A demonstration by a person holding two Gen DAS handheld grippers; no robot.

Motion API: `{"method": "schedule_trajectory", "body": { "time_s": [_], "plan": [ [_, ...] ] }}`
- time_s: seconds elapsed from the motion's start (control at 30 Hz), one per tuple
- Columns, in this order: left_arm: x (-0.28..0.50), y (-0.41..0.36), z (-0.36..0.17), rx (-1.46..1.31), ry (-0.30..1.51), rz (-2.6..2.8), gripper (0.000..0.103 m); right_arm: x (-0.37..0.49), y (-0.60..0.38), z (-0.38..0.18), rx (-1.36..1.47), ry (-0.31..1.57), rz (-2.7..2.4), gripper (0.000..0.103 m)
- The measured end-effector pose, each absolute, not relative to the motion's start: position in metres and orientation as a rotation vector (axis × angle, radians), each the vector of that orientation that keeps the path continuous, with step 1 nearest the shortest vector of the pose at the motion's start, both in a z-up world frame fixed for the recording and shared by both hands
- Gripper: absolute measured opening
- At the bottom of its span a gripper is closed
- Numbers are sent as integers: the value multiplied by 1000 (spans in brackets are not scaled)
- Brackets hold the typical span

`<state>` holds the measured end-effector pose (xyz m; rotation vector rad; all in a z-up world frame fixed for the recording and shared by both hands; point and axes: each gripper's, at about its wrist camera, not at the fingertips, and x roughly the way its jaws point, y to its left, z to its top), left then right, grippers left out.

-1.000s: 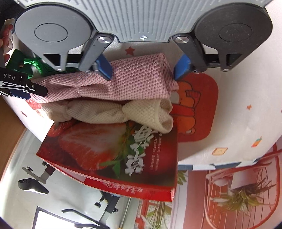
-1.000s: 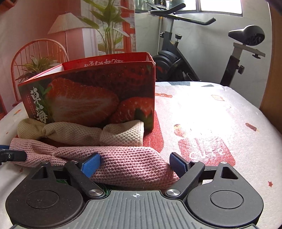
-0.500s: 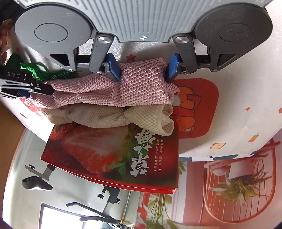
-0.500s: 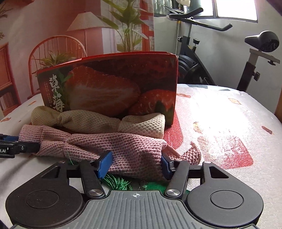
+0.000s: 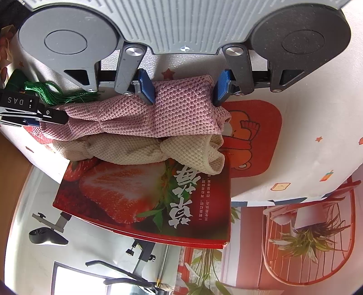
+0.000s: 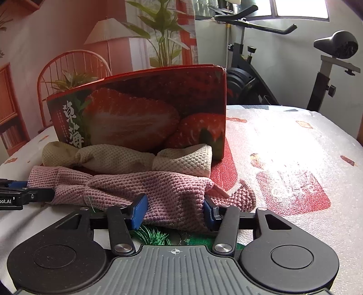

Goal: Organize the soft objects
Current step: 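Close both grippers on the pink knit towel, then lift the pink towel with both grippers over the red box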

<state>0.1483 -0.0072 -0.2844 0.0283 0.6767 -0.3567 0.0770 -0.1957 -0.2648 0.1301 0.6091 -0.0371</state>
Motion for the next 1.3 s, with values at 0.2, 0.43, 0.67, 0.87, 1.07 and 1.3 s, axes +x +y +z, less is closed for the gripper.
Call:
{"method": "schedule_trajectory", "body": {
  "time_s": [0.2, 0.43, 0.67, 0.87, 1.07, 1.3],
  "plan": [
    [153, -14, -274, 65, 704, -401, 23, 80, -191, -255, 110, 627, -34, 16],
    [141, -15, -256, 87, 644, -376, 20, 69, -185, -232, 98, 566, -19, 10],
    [124, -8, -232, 36, 568, -350, 20, 53, -177, -211, 89, 484, -27, 10],
    [116, -6, -227, 12, 550, -347, 20, 49, -175, -207, 87, 472, -28, 10],
    [116, -5, -229, 12, 553, -349, 20, 47, -175, -206, 96, 469, -31, 10],
    [115, -1, -227, -1, 534, -350, 20, 46, -175, -202, 108, 454, -27, 10]
  ]
}}
